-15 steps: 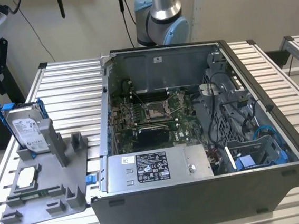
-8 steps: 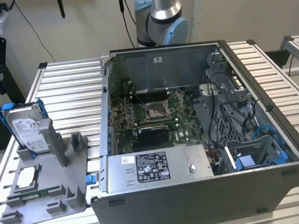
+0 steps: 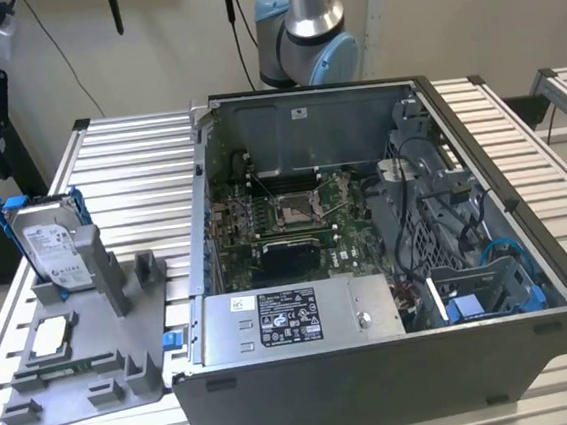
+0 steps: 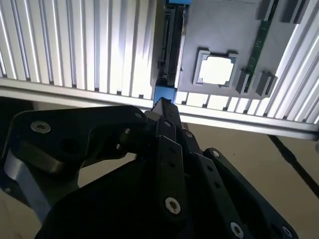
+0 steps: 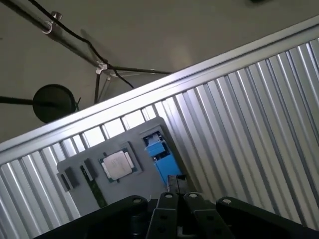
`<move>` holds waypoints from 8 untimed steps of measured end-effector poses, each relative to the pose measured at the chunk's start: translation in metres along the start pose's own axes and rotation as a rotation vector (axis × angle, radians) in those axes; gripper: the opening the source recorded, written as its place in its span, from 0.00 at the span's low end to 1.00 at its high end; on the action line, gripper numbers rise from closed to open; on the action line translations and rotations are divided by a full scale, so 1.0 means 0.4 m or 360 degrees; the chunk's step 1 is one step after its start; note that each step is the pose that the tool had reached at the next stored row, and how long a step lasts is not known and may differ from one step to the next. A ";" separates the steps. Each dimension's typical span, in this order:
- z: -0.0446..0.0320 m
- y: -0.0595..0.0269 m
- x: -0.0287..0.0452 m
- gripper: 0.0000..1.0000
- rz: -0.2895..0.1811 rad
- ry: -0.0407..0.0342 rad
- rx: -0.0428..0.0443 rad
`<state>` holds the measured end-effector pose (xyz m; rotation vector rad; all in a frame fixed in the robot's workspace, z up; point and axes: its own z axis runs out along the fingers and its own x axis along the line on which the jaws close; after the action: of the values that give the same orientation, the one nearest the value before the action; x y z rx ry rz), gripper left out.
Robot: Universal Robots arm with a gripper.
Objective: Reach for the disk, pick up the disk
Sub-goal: 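Pick up the disk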
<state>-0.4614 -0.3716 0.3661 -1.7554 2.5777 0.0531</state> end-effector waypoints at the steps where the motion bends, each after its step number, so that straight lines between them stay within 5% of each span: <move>1: 0.000 0.000 0.000 0.00 -0.0029 0.0000 0.0000; 8: 0.000 0.000 0.000 0.00 -0.0230 0.0003 -0.0008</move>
<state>-0.4615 -0.3715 0.3661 -1.9386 2.4454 0.0551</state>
